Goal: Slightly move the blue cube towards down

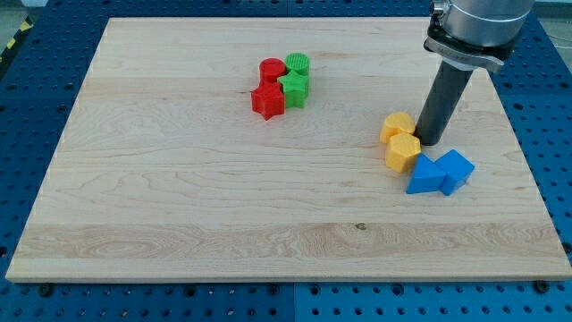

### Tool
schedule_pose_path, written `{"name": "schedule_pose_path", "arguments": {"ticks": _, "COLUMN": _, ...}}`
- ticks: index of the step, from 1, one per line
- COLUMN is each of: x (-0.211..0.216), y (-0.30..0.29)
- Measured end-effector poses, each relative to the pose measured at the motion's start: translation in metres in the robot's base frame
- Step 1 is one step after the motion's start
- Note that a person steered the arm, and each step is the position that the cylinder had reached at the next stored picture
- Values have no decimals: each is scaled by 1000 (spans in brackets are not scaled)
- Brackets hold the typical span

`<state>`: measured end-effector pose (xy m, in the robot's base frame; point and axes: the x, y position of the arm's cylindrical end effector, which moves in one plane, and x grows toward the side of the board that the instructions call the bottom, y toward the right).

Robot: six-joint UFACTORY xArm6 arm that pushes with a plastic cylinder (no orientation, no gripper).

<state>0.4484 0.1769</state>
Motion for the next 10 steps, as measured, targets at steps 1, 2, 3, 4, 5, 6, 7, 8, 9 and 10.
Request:
{"name": "schedule_pose_path", "arguments": {"ticks": 1, "x": 0, "y": 0}}
{"name": "schedule_pose_path", "arguments": {"ticks": 2, "x": 0, "y": 18}}
{"name": "schedule_pose_path", "arguments": {"ticks": 3, "x": 7, "y": 34}}
{"name": "schedule_pose_path", "arguments": {"ticks": 4, "x": 35, "y": 36}}
{"name": "schedule_pose_path", "arguments": {"ticks": 5, "x": 65, "y": 37}}
{"name": "schedule_pose_path", "arguments": {"ticks": 6, "x": 70, "y": 41}}
{"name": "schedule_pose_path", "arguments": {"ticks": 7, "x": 83, "y": 63}}
{"name": "schedule_pose_path", "arguments": {"ticks": 8, "x": 122, "y": 64}}
{"name": "schedule_pose_path", "arguments": {"ticks": 9, "x": 143, "y": 44}}
{"name": "schedule_pose_path", "arguments": {"ticks": 10, "x": 144, "y": 7}}
